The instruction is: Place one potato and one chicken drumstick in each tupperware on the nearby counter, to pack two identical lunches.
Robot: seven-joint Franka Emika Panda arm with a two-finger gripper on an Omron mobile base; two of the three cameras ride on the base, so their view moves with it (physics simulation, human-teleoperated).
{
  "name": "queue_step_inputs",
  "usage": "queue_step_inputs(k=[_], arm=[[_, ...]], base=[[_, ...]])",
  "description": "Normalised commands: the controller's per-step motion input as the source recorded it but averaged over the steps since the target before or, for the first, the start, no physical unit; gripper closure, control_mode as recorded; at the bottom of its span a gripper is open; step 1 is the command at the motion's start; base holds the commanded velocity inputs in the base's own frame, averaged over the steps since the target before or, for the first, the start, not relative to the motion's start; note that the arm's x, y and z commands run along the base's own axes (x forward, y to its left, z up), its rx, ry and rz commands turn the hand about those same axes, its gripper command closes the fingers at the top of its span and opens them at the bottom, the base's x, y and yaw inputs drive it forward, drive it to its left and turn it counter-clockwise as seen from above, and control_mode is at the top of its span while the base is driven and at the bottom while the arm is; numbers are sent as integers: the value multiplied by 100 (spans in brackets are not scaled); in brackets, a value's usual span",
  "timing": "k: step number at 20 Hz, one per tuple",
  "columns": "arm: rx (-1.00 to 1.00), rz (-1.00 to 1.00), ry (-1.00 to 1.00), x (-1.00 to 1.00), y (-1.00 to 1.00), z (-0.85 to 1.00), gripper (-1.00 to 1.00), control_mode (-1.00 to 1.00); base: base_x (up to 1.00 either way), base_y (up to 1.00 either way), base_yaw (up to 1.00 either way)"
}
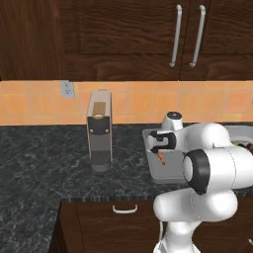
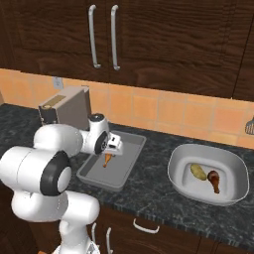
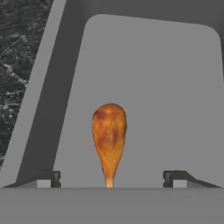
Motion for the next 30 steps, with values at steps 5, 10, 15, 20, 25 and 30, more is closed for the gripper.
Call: queue_step_inputs(k=[5,10,15,20,25,30], arm=[[0,0,-13,-99,0,96,-100,-100],[0,0,-12,-100,1,63,-100,-100],[0,0,-17,-100,6,25,-100,-100],[-1,0,-18,-99,20,61,-100,-100],[-10,0,-5,-96,36,17,-100,-100],[0,0,0,0,0,0,-100,100]], base=[[0,0,0],[0,0,0],[0,0,0],[0,0,0],[0,0,0],[-99,-17,-4]])
